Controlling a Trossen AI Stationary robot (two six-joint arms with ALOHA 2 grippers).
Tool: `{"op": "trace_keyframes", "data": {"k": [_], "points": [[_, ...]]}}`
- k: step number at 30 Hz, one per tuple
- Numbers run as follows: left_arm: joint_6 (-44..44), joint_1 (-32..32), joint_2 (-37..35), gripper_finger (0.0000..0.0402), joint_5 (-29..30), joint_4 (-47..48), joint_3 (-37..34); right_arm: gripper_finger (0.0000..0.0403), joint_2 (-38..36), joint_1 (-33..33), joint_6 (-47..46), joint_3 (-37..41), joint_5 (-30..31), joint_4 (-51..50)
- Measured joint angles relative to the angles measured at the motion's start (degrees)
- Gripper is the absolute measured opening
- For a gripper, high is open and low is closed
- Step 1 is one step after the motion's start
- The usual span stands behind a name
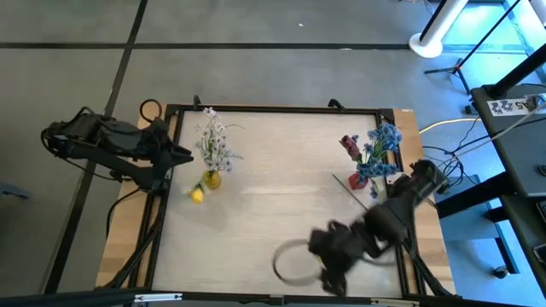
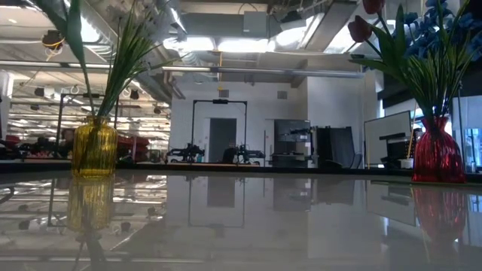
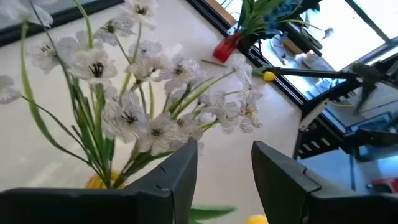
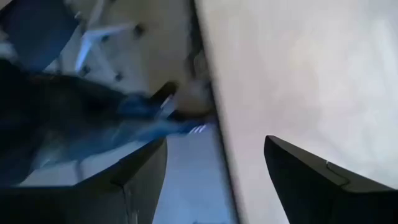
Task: Sort flowers into vase by color
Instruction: Put the bottom yellow flower into the yellow vase, then put the yellow flower into the yellow vase
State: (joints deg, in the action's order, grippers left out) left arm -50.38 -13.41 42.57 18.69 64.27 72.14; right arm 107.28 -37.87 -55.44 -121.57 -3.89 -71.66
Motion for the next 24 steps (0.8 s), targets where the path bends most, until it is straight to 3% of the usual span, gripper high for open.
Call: {"op": "trace_keyframes", "data": {"k": [6,13,17,19,24], "points": [[1.45,0.00,0.00,0.0147,0.37,0.15,0.00,0.0269,0.25,-7.46,-15.47,1.76,0.97,-0.81],[3.00,-0.02,-0.74,0.0146,0.36,0.33,4.20,0.0269,0.12,-15.81,-32.30,2.30,4.64,-7.97],[5.69,-0.02,-0.79,0.0147,0.38,-1.93,5.88,0.0269,0.03,-18.29,-40.84,4.79,3.35,-14.30],[6.22,-0.02,-0.70,0.0147,0.38,-2.15,5.88,0.0269,-0.07,-19.65,-47.03,6.85,3.29,-19.00],[6.55,-0.02,-0.25,0.0147,0.39,-2.43,5.88,0.0269,-6.28,-22.74,-59.69,20.72,4.59,-16.09]]}}
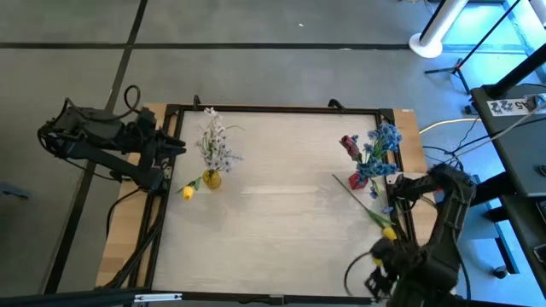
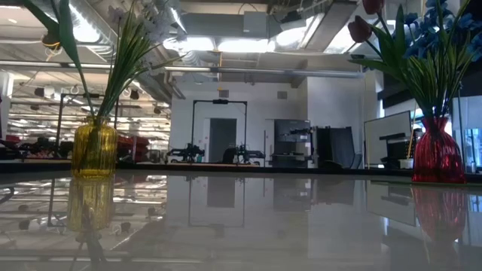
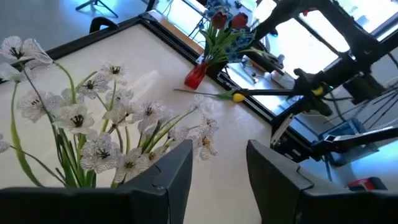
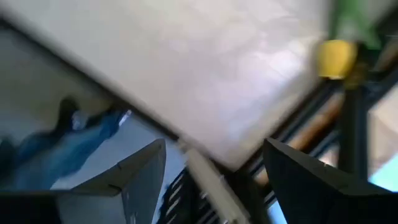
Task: Sort flowers into vase by color
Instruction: Put the yellow flower into the yellow vase
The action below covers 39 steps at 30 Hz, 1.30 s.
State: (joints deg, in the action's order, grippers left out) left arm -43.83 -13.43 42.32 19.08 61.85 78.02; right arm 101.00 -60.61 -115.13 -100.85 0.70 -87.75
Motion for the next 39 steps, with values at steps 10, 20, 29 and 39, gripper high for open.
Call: {"op": "trace_keyframes", "data": {"k": [10,20,29,39], "points": [[2.09,-1.25,2.79,0.0147,-0.09,-4.89,-0.02,0.0269,-6.87,10.74,11.35,33.58,-11.06,9.27],[-0.62,-4.46,3.62,0.0147,0.02,-4.26,-0.04,0.0243,-6.98,16.87,22.20,52.96,-16.15,22.57],[-0.60,-5.11,3.81,0.0147,2.68,-3.79,-0.04,0.0107,-7.35,16.95,23.99,59.77,-21.89,31.13],[-0.64,-5.11,3.81,0.0147,2.93,-0.24,-0.04,0.0023,-6.58,16.65,29.41,52.55,-22.00,29.59]]}}
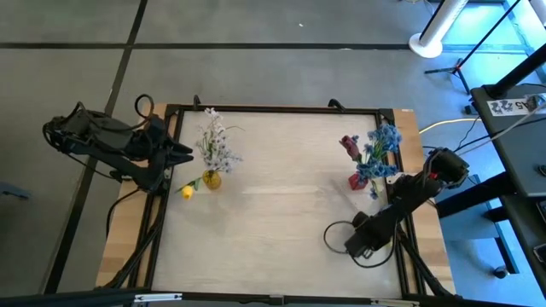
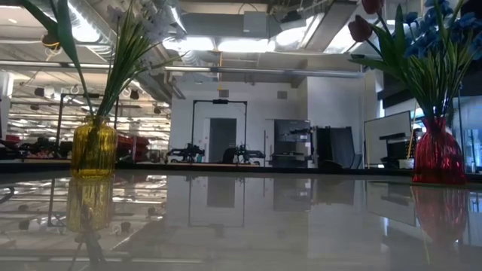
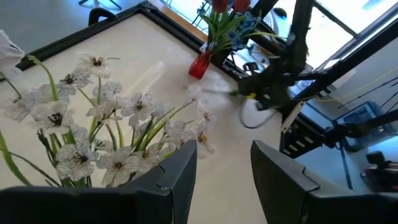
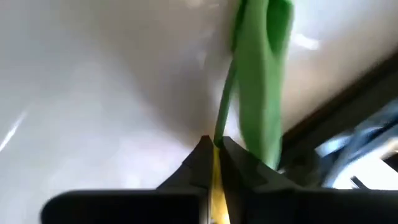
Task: Sort flowers into vase by color
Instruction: Put the yellow flower into the yellow vase
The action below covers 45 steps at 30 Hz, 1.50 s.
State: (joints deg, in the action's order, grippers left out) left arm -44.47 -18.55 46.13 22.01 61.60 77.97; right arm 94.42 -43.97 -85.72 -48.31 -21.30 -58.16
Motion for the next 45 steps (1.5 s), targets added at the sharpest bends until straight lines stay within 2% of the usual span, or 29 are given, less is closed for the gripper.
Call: {"op": "trace_keyframes", "data": {"k": [3,8,13,15,21,26,30,37,45], "points": [[0.00,0.00,0.00,0.0147,0.01,0.50,0.00,0.0024,-0.18,-0.09,4.28,-5.75,1.35,-3.12],[0.02,0.00,0.00,0.0147,0.19,0.55,0.00,0.0005,0.06,-0.78,14.33,-16.58,9.25,-4.11],[0.04,0.00,0.00,0.0147,0.64,0.55,0.00,0.0010,1.15,-0.68,30.18,-24.35,18.47,-7.94],[0.04,0.00,0.00,0.0147,1.10,0.55,0.00,0.0006,1.37,-0.68,40.95,-25.21,22.57,-7.55],[0.02,0.00,0.00,0.0147,1.19,0.55,0.00,0.0011,1.40,-0.63,83.06,-25.37,33.63,-6.07],[-0.04,0.00,0.00,0.0147,1.19,0.55,0.00,0.0031,1.48,1.62,109.77,-23.79,42.95,-6.58],[-0.55,0.00,0.00,0.0147,1.17,0.55,0.00,0.0038,1.48,4.54,125.86,-22.16,44.79,-5.87],[-1.68,0.00,0.00,0.0147,1.20,0.54,0.00,0.0039,1.48,10.73,141.54,-17.46,46.21,0.30],[-1.66,0.00,0.00,0.0147,3.61,0.52,0.00,0.0040,1.48,18.87,155.55,-15.02,39.12,16.40]]}}
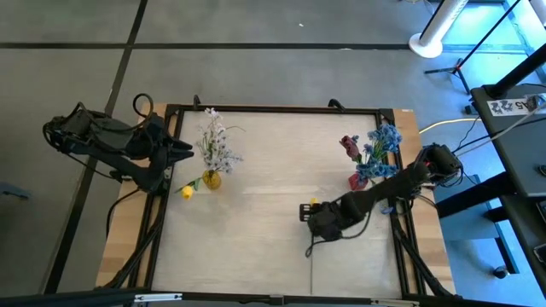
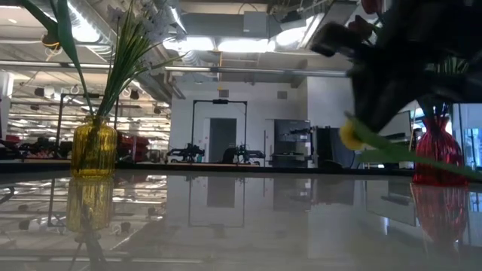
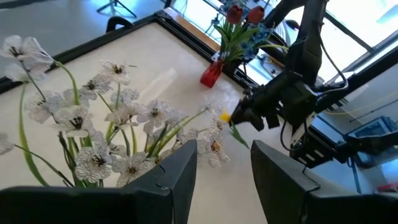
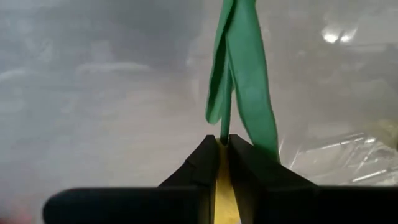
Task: Sort flowers into vase by color
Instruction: Put the yellow flower into the yellow vase
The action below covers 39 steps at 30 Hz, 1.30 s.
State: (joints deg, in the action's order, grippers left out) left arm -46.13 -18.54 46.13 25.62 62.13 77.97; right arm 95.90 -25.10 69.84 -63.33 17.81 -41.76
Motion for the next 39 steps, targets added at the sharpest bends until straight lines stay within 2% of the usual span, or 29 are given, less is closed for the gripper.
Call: {"op": "trace_keyframes", "data": {"k": [5,9,17,21,23,25,27,29,32,34,36,38,39], "points": [[-0.56,0.01,0.00,0.0147,0.90,0.00,0.00,0.0054,0.00,4.55,5.13,0.01,-3.80,2.23],[-2.95,0.00,0.00,0.0147,0.93,0.00,0.00,0.0099,0.00,7.06,5.65,-0.07,-4.84,4.44],[-0.23,0.02,0.00,0.0147,0.35,-2.51,-0.01,0.0218,0.00,6.29,5.80,-0.99,1.40,9.14],[1.67,0.02,0.00,0.0147,0.34,-5.10,-0.02,0.0254,0.00,3.54,6.59,-3.15,5.98,9.02],[2.27,0.02,0.00,0.0147,0.34,-5.60,0.00,0.0263,0.00,2.05,1.96,-4.91,8.33,9.07],[2.85,-0.02,0.04,0.0147,0.32,-5.80,0.00,0.0268,-0.02,0.37,-8.57,-6.74,8.71,9.13],[3.01,-0.37,0.60,0.0147,0.34,-5.81,-0.01,0.0269,-0.02,-1.67,-24.56,-8.58,9.61,9.12],[3.16,-0.94,1.31,0.0147,0.31,-5.78,-0.02,0.0267,-0.03,-3.77,-45.74,-10.59,11.78,9.36],[3.23,-2.06,2.79,0.0147,0.23,-5.77,-0.02,0.0260,-0.07,-5.78,-85.17,-12.59,13.56,8.40],[3.23,-2.90,3.77,0.0147,0.23,-5.67,-0.02,0.0255,-0.06,-6.17,-110.15,-12.76,11.32,7.19],[3.34,-3.62,4.74,0.0147,0.34,-5.68,-0.02,0.0248,1.73,-6.17,-128.20,-12.40,7.87,7.66],[4.11,-4.21,5.65,0.0147,0.94,-5.68,-0.02,0.0242,4.34,-6.17,-140.05,-11.47,3.81,6.90],[4.54,-4.52,6.12,0.0147,1.34,-5.73,-0.02,0.0239,5.71,-6.03,-142.92,-10.97,2.34,6.63]]}}
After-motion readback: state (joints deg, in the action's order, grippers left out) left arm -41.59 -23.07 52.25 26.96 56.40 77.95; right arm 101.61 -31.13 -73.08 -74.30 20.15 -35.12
